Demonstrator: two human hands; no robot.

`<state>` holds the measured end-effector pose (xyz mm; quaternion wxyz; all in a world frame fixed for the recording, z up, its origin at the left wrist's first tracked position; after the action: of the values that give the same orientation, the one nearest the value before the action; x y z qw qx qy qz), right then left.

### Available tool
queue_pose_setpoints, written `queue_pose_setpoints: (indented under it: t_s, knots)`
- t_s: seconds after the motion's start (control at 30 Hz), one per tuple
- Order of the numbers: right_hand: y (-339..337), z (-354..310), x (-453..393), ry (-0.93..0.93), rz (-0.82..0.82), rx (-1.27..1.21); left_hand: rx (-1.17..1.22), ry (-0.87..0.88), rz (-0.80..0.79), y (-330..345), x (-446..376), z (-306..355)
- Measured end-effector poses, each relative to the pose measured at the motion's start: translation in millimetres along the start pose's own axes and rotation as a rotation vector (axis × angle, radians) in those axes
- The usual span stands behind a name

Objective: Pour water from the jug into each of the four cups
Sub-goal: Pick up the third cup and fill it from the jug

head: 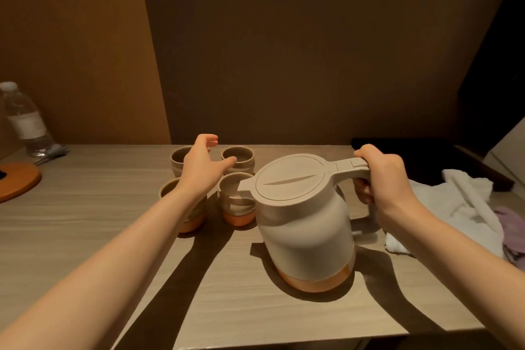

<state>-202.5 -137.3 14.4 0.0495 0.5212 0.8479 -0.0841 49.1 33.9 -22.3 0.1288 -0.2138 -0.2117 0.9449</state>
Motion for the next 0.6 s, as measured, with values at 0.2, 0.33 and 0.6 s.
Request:
queue_pose_setpoints:
  t_s: [0.2, 0.33, 0.6]
  knots:
    - [-2.3, 1.4, -1.5, 0.007, -0.009, -0.004, -0.123, -0.147, -0.141, 37.9, -30.3, -16.7]
    - [-1.6, 0.9, -2.3, -0.002, -0.026, 0.015, -0.170, -0.230, -0.239, 52.4, -43.8, -28.3]
    - [-2.7, 1.2, -4.6, 0.003, -0.041, 0.017, -0.183, -0.274, -0.277, 75.4, -56.0, -35.7]
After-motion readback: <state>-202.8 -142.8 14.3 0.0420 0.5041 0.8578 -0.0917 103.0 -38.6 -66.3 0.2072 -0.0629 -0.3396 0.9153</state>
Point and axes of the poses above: each hand's wrist, its own x-axis away from the middle knuckle, its own y-axis out of the palm, z = x × y, the point moved 5 cm from there along -x, towards the middle knuckle, and after that the axes turned 6 degrees about z, right-handed, at the moved point
